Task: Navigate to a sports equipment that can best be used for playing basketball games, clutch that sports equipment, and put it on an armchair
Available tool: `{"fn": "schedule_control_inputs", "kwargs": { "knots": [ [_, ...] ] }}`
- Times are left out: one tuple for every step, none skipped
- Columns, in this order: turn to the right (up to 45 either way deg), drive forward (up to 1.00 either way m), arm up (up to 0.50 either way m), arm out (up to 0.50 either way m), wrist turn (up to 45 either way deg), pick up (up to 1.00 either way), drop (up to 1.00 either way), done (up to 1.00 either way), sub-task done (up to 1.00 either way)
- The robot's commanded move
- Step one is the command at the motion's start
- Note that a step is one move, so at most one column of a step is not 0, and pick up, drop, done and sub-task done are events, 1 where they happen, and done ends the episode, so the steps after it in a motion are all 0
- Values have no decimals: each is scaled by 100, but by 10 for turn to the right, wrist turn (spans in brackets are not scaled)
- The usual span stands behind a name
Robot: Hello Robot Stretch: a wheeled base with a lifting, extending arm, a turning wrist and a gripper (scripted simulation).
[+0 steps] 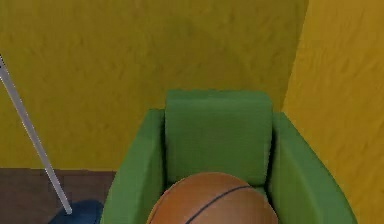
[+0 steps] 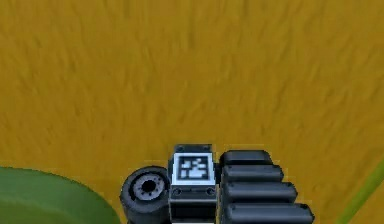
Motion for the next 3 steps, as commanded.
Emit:
{"fn": "schedule_control_inputs", "kwargs": {
  "knots": [
    [-450, 0, 0, 0, 0, 0, 0, 0, 0],
    [-180, 0, 0, 0, 0, 0, 0, 0, 0],
    [-30, 0, 0, 0, 0, 0, 0, 0, 0]
  ]
}}
